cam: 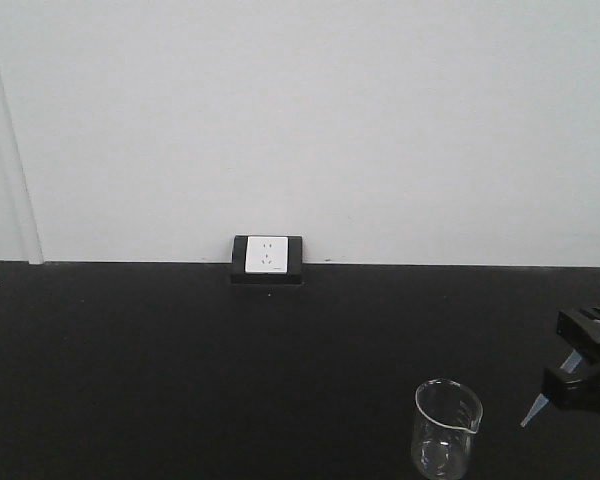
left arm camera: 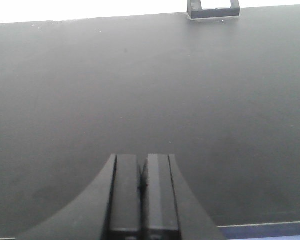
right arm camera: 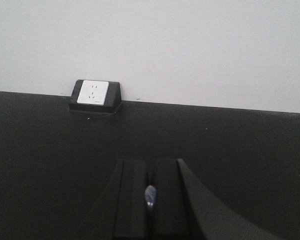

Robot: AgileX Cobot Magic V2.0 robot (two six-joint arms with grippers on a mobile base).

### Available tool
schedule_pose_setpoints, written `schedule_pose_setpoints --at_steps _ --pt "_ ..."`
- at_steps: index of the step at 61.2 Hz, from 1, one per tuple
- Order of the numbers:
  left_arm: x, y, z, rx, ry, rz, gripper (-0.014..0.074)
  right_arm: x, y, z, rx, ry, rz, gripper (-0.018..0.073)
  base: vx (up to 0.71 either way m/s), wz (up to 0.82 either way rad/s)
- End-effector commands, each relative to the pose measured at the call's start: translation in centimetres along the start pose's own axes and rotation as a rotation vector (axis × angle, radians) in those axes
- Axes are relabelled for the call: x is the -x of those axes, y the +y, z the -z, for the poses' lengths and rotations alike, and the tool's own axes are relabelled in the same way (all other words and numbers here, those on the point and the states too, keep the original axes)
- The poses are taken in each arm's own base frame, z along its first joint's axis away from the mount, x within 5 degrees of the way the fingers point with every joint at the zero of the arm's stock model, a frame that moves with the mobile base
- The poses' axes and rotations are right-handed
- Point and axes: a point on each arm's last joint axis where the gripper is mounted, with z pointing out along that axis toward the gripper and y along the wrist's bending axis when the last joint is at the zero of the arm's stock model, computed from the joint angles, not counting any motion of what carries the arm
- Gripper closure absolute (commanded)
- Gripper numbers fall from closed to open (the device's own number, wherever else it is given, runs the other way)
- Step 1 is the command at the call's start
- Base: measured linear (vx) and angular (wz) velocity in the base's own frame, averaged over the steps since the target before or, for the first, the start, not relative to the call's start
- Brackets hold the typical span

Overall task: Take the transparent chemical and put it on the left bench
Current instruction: 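Turn the base away from the bench holding the pipette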

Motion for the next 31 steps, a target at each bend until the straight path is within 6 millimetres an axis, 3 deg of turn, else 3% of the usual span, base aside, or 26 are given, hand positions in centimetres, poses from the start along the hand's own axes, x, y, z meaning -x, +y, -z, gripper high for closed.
schedule_pose_setpoints --at_steps 1,31 --pt "0.28 0.01 0.13 0.002 -0.081 0.009 0.06 1.47 0.35 0.56 0.025 -0.062 0.029 0.0564 0.0 0.0" --pt "0.28 0.01 0.13 0.002 -0.081 0.009 0.06 1.46 0.33 0.56 0.024 -0.061 0.029 0.0564 0.0 0.0"
